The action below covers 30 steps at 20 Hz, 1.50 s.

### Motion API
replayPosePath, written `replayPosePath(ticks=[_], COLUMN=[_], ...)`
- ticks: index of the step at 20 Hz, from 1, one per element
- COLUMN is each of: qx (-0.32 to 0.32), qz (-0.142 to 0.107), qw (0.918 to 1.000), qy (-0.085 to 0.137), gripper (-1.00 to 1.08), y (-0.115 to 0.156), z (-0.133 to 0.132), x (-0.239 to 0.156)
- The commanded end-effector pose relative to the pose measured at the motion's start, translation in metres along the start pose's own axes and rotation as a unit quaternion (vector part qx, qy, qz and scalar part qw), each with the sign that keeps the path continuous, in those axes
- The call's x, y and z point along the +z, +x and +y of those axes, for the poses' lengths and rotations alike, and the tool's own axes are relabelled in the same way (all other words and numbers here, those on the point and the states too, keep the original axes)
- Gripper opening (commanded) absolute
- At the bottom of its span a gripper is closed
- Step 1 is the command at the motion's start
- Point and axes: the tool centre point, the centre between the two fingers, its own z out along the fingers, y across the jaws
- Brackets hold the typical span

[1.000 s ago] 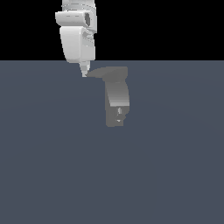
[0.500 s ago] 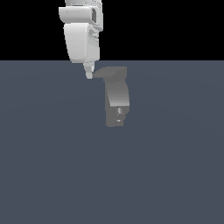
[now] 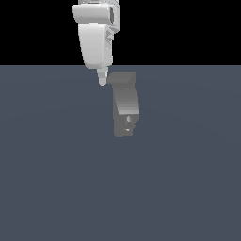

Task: Turn on the faucet by rotating a designated handle.

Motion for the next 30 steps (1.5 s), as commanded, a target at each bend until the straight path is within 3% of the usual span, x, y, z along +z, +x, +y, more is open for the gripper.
replayPosePath(ticks=[1,13,14,15,30], qx=[0.010,0.012,0.012,-0.002,0.006], qz=[0.001,0.001,0.001,0.000,0.001], qw=[0.9999,0.9999,0.9999,1.0000,1.0000], qy=[0.000,0.000,0.000,0.000,0.000], gripper=[-1.00,-1.00,-1.00,-1.00,-1.00], y=[0.025,0.099,0.099,0.078,0.135], z=[0.000,0.006,0.006,0.005,-0.035], x=[0.000,0.000,0.000,0.000,0.000])
